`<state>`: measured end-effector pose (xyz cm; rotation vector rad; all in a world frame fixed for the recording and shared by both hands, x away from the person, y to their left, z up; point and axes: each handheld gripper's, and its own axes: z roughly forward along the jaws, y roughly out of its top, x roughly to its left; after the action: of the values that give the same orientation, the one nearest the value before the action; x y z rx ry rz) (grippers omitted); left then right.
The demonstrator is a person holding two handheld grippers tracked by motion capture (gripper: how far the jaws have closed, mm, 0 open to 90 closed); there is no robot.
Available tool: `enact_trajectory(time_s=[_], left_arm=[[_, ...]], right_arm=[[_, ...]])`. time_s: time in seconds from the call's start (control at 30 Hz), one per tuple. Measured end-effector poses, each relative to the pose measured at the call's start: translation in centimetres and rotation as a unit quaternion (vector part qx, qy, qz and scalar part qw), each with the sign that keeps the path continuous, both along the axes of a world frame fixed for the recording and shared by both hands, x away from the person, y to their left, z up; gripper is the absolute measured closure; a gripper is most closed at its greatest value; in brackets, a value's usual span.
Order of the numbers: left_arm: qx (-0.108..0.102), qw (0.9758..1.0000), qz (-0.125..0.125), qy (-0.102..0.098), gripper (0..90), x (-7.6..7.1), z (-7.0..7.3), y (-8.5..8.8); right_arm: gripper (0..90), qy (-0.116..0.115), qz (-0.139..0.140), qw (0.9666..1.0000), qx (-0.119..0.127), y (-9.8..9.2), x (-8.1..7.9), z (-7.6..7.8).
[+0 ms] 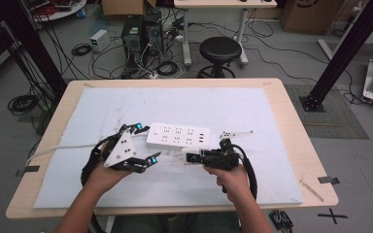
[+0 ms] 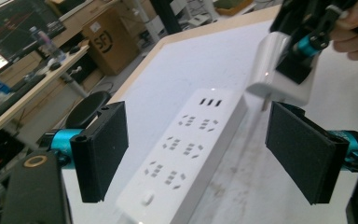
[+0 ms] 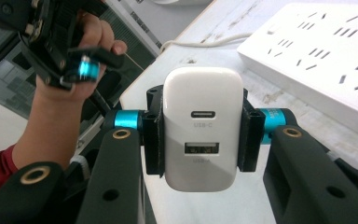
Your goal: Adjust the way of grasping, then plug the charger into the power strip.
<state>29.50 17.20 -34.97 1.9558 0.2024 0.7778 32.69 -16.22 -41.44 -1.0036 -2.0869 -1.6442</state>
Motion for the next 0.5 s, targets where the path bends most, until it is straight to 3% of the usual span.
enact_trajectory(time_s=[0.17,0.5], left_arm=[[0.003,0.9993,0.035,0.01,21.1,0.8,0.5,2.1],[0.002,0.997,0.067,0.038,21.1,1.8,0.5,4.0]], right_arm=[[63.1,-0.006,-0.005,1.0,0.004,-0.4,0.2,0.1],[63.1,-0.011,-0.013,0.9998,0.008,-1.2,0.4,0.7]])
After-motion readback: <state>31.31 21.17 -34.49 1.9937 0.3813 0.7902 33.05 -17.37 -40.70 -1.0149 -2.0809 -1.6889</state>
